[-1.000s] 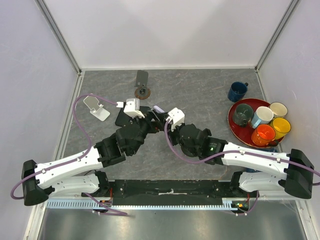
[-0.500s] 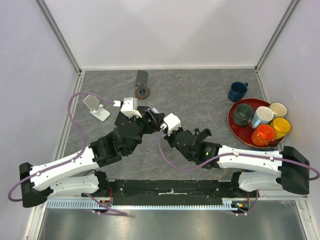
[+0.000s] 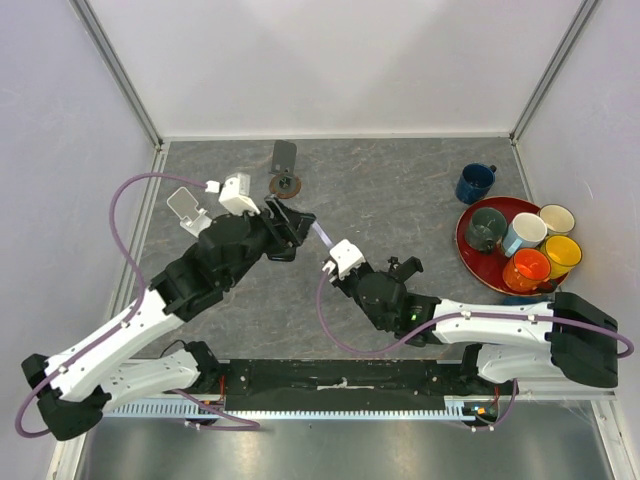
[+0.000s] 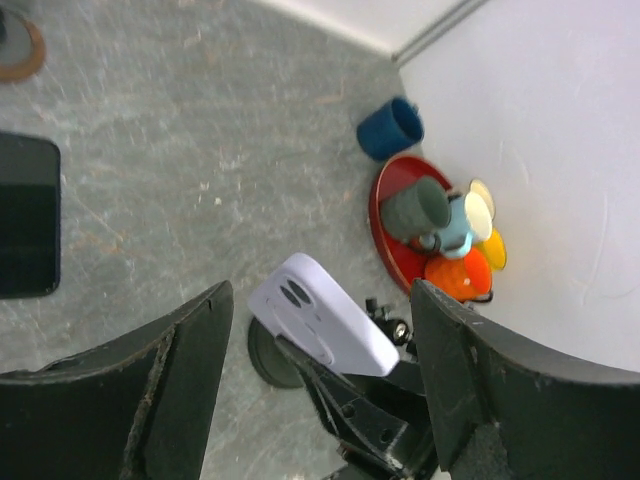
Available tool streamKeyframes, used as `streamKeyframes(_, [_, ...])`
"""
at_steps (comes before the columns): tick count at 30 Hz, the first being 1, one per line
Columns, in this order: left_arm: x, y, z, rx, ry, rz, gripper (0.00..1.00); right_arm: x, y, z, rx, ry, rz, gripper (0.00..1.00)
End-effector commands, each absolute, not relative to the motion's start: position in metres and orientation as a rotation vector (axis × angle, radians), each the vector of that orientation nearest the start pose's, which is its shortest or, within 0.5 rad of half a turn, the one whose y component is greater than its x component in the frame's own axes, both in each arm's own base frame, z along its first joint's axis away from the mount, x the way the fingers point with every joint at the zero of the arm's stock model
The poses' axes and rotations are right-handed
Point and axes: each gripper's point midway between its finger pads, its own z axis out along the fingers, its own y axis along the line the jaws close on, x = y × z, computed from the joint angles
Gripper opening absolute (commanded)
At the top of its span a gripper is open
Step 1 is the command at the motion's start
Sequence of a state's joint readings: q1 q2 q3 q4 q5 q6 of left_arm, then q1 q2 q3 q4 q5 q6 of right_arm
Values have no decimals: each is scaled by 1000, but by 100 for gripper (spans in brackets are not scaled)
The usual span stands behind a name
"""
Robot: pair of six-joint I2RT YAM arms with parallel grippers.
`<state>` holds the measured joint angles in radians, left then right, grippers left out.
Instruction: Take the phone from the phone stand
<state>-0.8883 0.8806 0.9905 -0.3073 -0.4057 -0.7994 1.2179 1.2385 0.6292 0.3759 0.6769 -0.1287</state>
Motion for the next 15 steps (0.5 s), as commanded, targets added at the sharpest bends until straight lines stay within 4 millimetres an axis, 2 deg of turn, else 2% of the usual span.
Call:
streamKeyframes(1, [227,-249,318,-178,1935,-987,78,236,303,221,-587,1497,203,0])
streamKeyframes(9, [224,-265,291,-145,2052,-1000,77,236,302,210,-607,1475,75,0])
streamKeyframes(15, [217,-269,280,-131,2089,-1026,71,237,304,208,-599,1469,9,0])
